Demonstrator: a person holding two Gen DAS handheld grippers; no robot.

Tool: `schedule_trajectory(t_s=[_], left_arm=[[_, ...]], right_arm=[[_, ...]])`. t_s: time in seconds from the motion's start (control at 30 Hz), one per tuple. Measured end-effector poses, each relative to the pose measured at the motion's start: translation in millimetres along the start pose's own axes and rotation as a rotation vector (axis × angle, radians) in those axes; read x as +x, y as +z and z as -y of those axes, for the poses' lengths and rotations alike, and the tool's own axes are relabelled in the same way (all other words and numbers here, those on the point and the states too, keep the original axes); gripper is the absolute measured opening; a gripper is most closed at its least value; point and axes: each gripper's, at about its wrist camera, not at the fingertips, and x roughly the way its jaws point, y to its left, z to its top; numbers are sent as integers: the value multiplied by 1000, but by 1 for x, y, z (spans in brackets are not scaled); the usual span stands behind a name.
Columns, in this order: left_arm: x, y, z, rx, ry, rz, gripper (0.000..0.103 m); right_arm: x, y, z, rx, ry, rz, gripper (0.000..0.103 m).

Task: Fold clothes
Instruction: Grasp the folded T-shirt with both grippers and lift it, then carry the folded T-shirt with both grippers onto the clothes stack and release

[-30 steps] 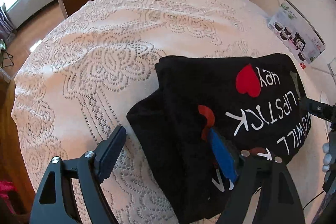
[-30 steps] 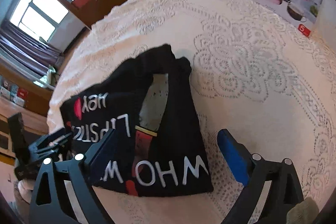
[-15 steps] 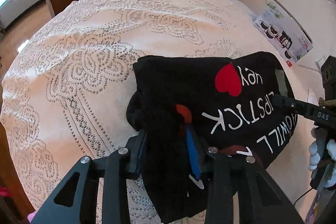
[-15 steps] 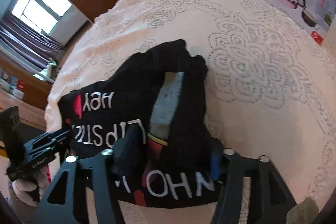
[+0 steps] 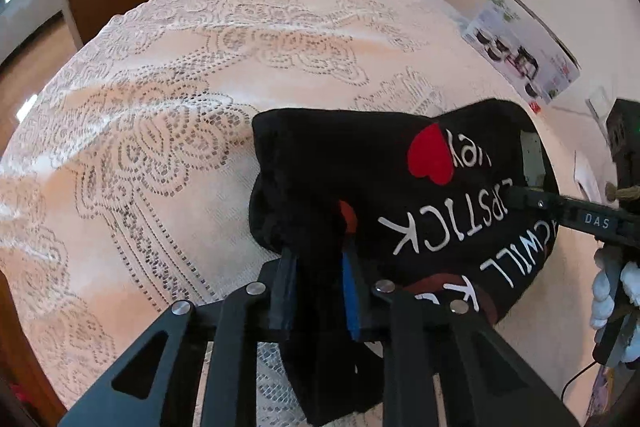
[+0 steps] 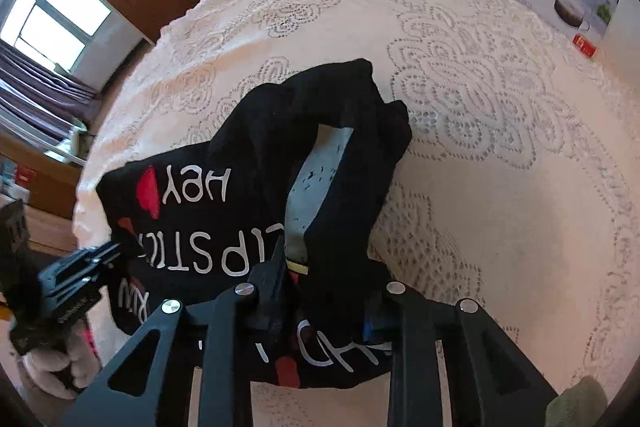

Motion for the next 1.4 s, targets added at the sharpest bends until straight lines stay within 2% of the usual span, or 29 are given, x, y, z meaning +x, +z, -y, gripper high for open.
schedule_trajectory(t_s=[0.07, 0.2, 0.27, 0.4, 0.57, 0.73, 0.8, 0.93, 1.1, 1.17, 1.23, 1.3, 1.37, 1.4], left_arm=[[-17, 2, 5, 33, -21, 20, 16], [-54, 11, 42, 168, -84, 67, 15], [-72, 11, 71, 239, -132, 87, 15], [-106, 7, 140, 385, -244, 122, 15], [-140, -33, 269, 601, -424, 103, 15], [-164, -109, 429, 797, -607, 45, 15], [-176, -142, 500, 849, -676, 22, 15], [-195, -196, 620, 886, -785, -38, 15], [-188, -250, 730, 933, -785, -96, 16], [-172, -267, 762, 951, -720, -84, 21], [-144, -284, 788, 992, -598, -84, 27], [-120, -296, 799, 1039, -491, -100, 41], [-121, -299, 790, 1036, -471, -89, 54], [-121, -301, 786, 1034, -462, -83, 56]], right_arm=[[-15, -8, -11, -16, -31, 35, 23], [-65, -36, -10, 22, -58, 110, 22], [-93, -51, -4, 54, -91, 149, 21], [-180, -103, 25, 173, -177, 259, 21], [-300, -207, 77, 352, -324, 375, 21], [-418, -346, 145, 555, -485, 460, 21], [-467, -402, 174, 612, -543, 487, 21], [-561, -497, 235, 693, -618, 529, 21], [-633, -587, 317, 800, -597, 550, 21], [-635, -610, 351, 828, -561, 560, 22], [-623, -631, 384, 871, -534, 571, 30], [-608, -645, 404, 921, -570, 540, 59], [-599, -655, 414, 949, -609, 523, 73], [-600, -659, 412, 942, -621, 534, 76]])
